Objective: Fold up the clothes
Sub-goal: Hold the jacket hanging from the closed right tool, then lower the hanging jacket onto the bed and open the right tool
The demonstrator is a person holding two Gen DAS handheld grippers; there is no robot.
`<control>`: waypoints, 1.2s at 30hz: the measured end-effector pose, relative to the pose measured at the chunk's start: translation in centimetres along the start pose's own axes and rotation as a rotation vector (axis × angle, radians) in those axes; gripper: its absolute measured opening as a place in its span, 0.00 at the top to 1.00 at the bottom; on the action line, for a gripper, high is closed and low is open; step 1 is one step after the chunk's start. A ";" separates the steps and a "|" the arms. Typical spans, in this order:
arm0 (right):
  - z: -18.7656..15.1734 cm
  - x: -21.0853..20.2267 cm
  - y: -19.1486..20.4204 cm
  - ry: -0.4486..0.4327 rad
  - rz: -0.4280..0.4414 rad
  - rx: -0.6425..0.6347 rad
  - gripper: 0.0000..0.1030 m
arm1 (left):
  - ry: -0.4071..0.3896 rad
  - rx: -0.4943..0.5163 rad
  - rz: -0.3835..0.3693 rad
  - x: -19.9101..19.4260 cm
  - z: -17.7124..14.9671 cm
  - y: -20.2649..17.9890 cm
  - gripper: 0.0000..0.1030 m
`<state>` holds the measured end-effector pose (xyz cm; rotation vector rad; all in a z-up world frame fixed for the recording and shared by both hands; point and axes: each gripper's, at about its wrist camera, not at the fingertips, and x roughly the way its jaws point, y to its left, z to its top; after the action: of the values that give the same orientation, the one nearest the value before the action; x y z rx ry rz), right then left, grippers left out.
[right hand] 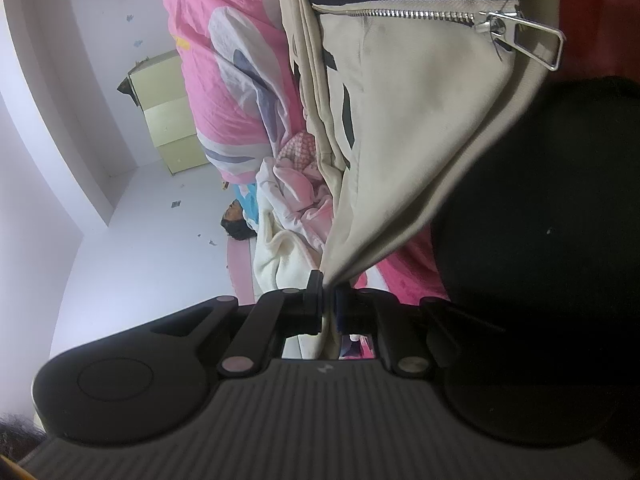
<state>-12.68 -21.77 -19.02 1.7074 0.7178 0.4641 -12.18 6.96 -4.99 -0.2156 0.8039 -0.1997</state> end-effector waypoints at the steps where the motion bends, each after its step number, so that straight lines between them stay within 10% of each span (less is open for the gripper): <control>1: 0.0 0.0 0.0 0.000 0.000 -0.001 0.96 | 0.002 -0.011 -0.001 0.0 0.0 0.2 0.00; 18: 0.2 0.1 -0.2 0.005 0.002 0.002 0.96 | -0.031 -0.002 0.010 -0.4 0.1 -0.3 0.00; 36: 0.1 0.2 1.0 0.018 -0.020 -0.136 0.96 | 0.139 -0.341 -0.436 5.3 2.0 2.8 0.14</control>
<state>-12.30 -21.86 -18.05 1.5694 0.6999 0.5043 -6.89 8.51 -8.06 -0.7065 0.9204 -0.4927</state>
